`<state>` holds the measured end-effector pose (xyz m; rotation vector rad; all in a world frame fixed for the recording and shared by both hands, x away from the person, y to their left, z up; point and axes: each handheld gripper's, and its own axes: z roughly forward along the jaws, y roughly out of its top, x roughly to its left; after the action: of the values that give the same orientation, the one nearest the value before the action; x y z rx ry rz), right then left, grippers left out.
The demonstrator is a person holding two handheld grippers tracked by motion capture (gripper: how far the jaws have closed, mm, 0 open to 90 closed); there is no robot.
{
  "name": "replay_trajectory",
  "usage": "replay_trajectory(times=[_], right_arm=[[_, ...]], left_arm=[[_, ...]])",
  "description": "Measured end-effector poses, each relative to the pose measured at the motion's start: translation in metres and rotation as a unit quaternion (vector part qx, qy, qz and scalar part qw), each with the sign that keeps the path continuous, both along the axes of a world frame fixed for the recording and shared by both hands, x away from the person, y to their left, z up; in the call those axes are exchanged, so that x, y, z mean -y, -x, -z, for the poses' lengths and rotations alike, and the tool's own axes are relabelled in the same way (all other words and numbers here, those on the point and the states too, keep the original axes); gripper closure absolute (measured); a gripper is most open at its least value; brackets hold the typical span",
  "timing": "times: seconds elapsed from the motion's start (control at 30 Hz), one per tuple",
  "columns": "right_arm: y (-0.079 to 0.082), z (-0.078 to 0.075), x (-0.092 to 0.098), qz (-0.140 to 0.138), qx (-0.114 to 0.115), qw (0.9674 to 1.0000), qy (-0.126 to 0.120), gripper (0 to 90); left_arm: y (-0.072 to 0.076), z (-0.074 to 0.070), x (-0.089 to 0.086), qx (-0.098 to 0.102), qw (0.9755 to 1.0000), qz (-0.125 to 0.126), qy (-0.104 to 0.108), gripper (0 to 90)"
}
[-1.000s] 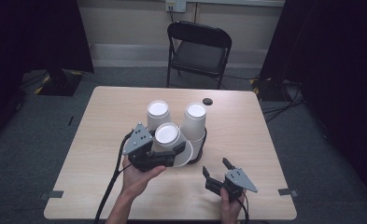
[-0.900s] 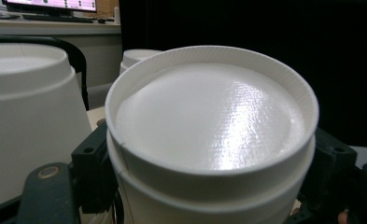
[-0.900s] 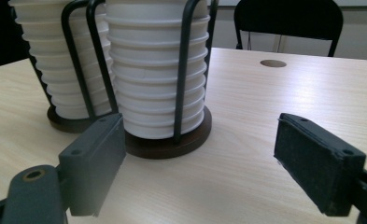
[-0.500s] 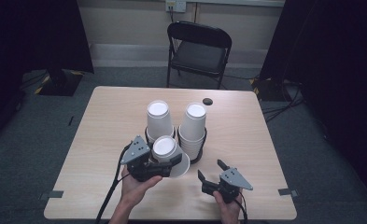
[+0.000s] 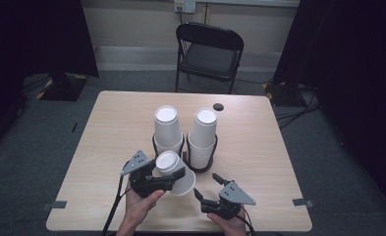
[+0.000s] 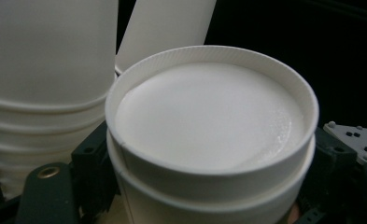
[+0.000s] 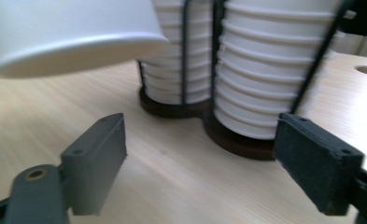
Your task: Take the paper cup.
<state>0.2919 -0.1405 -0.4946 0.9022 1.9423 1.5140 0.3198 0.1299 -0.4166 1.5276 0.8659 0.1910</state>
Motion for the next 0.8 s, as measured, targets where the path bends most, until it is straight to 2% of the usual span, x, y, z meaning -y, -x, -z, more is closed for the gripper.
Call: replay_trajectory(times=[0.07, 0.17, 0.27, 0.37, 0.5, 0.53, 0.63, 0.73, 0.8], right_arm=[[0.002, 0.0, -0.005, -0.016, 0.005, 0.9999, 0.0, 22.6], [0.004, 0.0, -0.012, -0.039, 0.012, 0.9992, 0.007, 28.0], [0.005, 0.001, -0.017, -0.054, 0.019, 0.9983, 0.003, 31.8], [0.005, 0.001, -0.021, -0.061, 0.033, 0.9976, 0.002, 34.3], [0.005, -0.001, -0.023, -0.072, 0.056, 0.9958, -0.013, 39.2], [0.004, -0.002, -0.024, -0.073, 0.068, 0.9948, -0.015, 39.4], [0.002, -0.003, -0.025, -0.072, 0.083, 0.9937, -0.021, 41.9], [0.001, -0.004, -0.024, -0.071, 0.093, 0.9927, -0.028, 45.4], [0.001, -0.005, -0.024, -0.074, 0.099, 0.9917, -0.035, 49.4]], left_arm=[[0.001, 0.004, -0.003, -0.012, 0.9998, -0.003, 0.014, 21.2], [0.003, 0.008, -0.005, -0.02, 0.9996, -0.005, 0.018, 21.2], [0.004, 0.01, -0.005, -0.029, 0.9993, -0.003, 0.025, 21.2], [0.004, 0.009, -0.004, -0.036, 0.9987, 0.005, 0.035, 21.2], [0.007, 0.007, -0.001, -0.045, 0.9973, 0.021, 0.055, 21.2], [0.007, 0.007, -0.001, -0.044, 0.9973, 0.022, 0.054, 21.1], [0.008, 0.005, 0.003, -0.042, 0.9973, 0.028, 0.053, 21.1], [0.009, 0.006, 0.007, -0.047, 0.997, 0.035, 0.05, 21.1], [0.01, 0.007, 0.009, -0.057, 0.9958, 0.043, 0.058, 21.1]])
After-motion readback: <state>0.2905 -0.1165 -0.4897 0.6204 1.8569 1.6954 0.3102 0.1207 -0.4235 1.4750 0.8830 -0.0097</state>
